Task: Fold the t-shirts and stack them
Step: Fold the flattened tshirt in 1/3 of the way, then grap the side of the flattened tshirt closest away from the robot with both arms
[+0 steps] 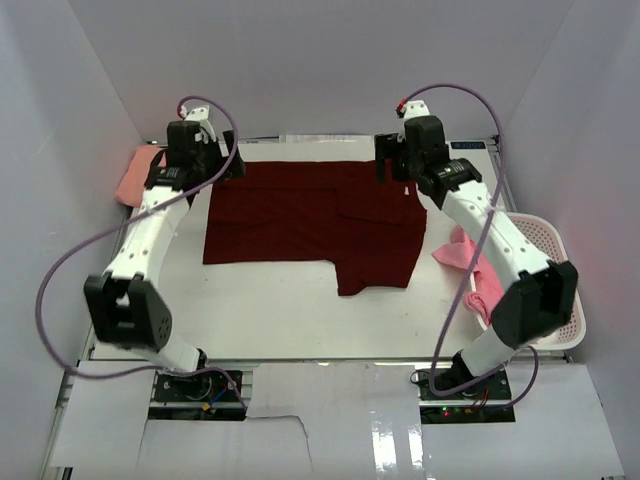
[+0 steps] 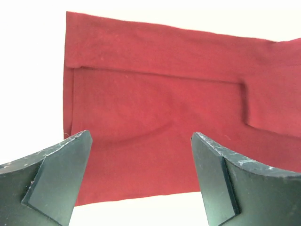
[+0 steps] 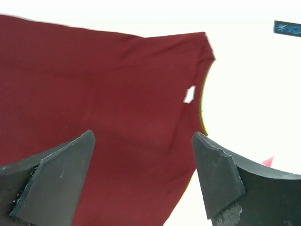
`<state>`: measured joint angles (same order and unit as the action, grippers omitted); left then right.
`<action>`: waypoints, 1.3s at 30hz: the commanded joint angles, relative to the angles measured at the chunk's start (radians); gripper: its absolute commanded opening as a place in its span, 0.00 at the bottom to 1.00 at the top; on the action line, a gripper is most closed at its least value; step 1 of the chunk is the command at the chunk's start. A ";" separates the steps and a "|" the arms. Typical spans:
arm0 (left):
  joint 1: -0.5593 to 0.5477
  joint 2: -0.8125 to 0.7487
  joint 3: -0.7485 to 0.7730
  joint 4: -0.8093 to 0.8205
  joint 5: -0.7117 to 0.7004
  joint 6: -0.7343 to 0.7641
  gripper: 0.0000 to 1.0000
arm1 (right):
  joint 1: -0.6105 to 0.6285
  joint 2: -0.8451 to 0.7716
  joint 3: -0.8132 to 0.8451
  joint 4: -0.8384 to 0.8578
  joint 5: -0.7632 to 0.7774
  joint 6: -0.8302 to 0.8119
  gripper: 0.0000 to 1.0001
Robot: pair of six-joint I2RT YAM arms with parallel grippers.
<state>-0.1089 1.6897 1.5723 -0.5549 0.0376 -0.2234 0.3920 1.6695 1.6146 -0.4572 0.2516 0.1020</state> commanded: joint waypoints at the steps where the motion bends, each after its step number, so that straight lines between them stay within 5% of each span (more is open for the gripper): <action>1: 0.003 -0.262 -0.279 0.096 0.048 -0.043 0.98 | 0.015 -0.124 -0.200 -0.007 -0.021 0.076 0.90; 9: 0.017 -0.625 -0.678 0.237 0.011 -0.223 0.98 | 0.024 -0.470 -0.666 0.031 -0.152 0.234 0.90; 17: -0.032 -0.648 -0.793 0.329 0.293 -0.289 0.98 | 0.022 -0.620 -0.893 -0.032 -0.241 0.376 0.90; 24: -0.294 -0.469 -0.845 0.492 0.301 -0.384 0.98 | 0.021 -0.721 -1.057 0.026 -0.319 0.511 0.93; 30: -0.490 -0.198 -0.723 0.616 0.288 -0.448 0.98 | 0.011 -0.778 -1.183 0.120 -0.290 0.588 0.93; 39: -0.569 0.042 -0.528 0.688 0.315 -0.508 0.98 | -0.064 -0.714 -1.256 0.294 -0.322 0.610 0.96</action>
<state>-0.6708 1.7164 0.9710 0.0753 0.3332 -0.7036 0.3428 0.9360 0.3847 -0.2874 -0.0559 0.6823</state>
